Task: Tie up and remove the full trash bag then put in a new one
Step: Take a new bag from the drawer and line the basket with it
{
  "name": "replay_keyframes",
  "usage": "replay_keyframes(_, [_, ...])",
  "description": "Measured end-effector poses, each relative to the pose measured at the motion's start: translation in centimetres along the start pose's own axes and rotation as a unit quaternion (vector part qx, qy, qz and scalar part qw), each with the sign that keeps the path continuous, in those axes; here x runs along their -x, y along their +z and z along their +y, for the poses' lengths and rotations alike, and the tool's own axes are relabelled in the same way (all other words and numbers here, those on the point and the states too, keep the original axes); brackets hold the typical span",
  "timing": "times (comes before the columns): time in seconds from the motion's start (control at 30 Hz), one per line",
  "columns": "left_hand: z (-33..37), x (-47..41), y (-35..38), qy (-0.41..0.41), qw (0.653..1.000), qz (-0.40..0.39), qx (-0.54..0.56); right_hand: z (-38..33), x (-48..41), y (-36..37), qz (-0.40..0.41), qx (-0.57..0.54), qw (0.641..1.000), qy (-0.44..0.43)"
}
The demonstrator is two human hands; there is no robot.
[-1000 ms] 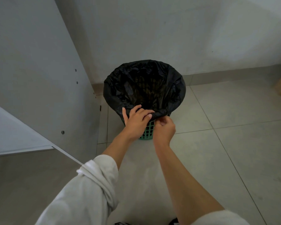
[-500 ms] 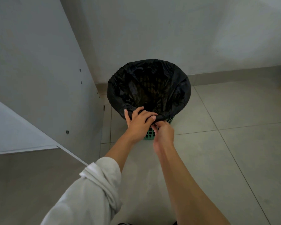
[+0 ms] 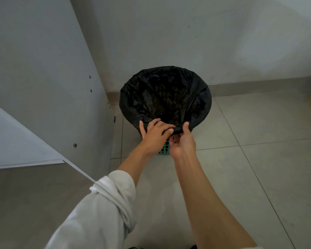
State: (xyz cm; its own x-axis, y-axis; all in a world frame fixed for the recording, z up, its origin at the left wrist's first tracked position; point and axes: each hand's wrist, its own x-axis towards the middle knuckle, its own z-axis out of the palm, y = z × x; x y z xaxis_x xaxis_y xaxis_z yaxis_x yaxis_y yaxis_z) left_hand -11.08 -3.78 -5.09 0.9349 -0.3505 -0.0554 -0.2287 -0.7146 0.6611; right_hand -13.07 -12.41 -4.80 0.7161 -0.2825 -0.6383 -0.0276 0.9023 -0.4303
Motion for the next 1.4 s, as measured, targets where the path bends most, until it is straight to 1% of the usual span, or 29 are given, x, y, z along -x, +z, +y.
replay_keyframes(0.13, [0.8, -0.1, 0.7, 0.011, 0.999, 0.000, -0.043, -1.1, -0.5, -0.2, -0.013, 0.028, 0.999, 0.010])
replay_keyframes(0.23, [-0.1, 0.3, 0.4, 0.081, 0.984, 0.075, -0.141, -1.9, -1.2, -0.4, -0.013, 0.075, 0.997, 0.004])
replay_keyframes(0.27, [-0.6, 0.3, 0.1, 0.106, 0.975, 0.089, -0.172, -2.2, -1.3, -0.6, -0.010, 0.094, 0.996, -0.002])
replay_keyframes(0.33, [-1.3, 0.2, -0.4, 0.130, 0.966, 0.085, -0.207, -2.2, -1.4, -0.8, -0.011, 0.092, 0.996, -0.015])
replay_keyframes(0.43, [-1.3, -0.4, -0.5, 0.126, 0.970, 0.086, -0.189, -1.3, -0.7, -1.2, -0.002, 0.042, 0.998, -0.054])
replay_keyframes(0.5, [-1.1, -0.5, -0.2, 0.121, 0.974, 0.095, -0.167, -0.4, -0.3, -1.8, 0.015, 0.036, 0.997, -0.061])
replay_keyframes(0.67, [-1.3, -0.1, -0.1, 0.118, 0.977, 0.093, -0.150, 0.1, 0.4, -1.5, -0.008, 0.015, 1.000, -0.021])
replay_keyframes(0.9, [-1.2, 0.0, -0.6, 0.111, 0.985, 0.054, -0.121, -0.1, 1.1, 0.0, 0.050, 0.049, 0.998, 0.003])
replay_keyframes(1.0, [-1.2, 0.2, -0.4, 0.112, 0.985, 0.059, -0.118, -0.1, 1.1, 0.0, 0.064, 0.049, 0.997, 0.016])
replay_keyframes(1.07, [-0.9, 0.2, -0.2, 0.109, 0.985, 0.064, -0.118, -0.2, 1.1, 0.0, 0.066, 0.028, 0.997, 0.024])
replay_keyframes(1.13, [-0.7, -0.1, -0.2, 0.106, 0.985, 0.063, -0.117, -0.3, 1.2, 0.1, 0.060, -0.003, 0.998, 0.019])
replay_keyframes(1.2, [-0.7, -0.2, -0.5, 0.114, 0.987, 0.047, -0.107, -0.4, 1.6, 0.5, 0.055, -0.024, 0.998, 0.007])
replay_keyframes(1.3, [-1.1, -0.1, -1.3, 0.143, 0.986, 0.014, -0.081, -0.3, 2.2, 1.3, 0.064, 0.004, 0.998, -0.009])
replay_keyframes(1.33, [-1.4, 0.1, -1.7, 0.149, 0.985, 0.023, -0.083, -0.2, 2.3, 1.5, 0.075, 0.023, 0.997, -0.011])
replay_keyframes(1.4, [-2.6, 0.2, -2.2, 0.153, 0.978, 0.085, -0.114, -0.2, 2.4, 1.9, 0.094, 0.050, 0.994, -0.009])
